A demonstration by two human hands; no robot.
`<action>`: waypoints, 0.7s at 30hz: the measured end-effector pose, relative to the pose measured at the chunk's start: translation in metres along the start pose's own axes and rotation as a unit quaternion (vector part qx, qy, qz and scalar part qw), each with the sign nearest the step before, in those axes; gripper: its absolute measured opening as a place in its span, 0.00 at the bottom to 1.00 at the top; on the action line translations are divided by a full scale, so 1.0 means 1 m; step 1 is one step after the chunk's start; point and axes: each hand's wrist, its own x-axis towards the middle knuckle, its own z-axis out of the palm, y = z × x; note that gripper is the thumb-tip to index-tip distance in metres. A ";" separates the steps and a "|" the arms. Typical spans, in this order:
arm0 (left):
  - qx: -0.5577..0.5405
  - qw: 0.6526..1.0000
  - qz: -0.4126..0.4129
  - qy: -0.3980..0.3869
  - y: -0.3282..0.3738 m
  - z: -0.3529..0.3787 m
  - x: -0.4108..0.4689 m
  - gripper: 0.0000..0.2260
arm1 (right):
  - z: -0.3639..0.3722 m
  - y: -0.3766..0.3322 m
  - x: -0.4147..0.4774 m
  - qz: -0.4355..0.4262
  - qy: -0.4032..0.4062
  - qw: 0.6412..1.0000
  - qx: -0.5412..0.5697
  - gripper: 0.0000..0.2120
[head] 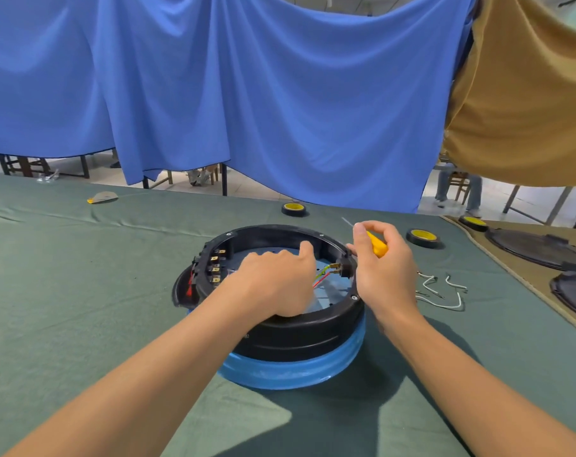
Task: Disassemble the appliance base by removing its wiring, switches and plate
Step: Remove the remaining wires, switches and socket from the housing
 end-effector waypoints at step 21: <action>-0.146 0.975 -0.001 -0.169 -0.032 -0.031 -0.018 0.53 | -0.036 -0.012 0.016 -0.075 -0.032 0.993 -0.085 0.03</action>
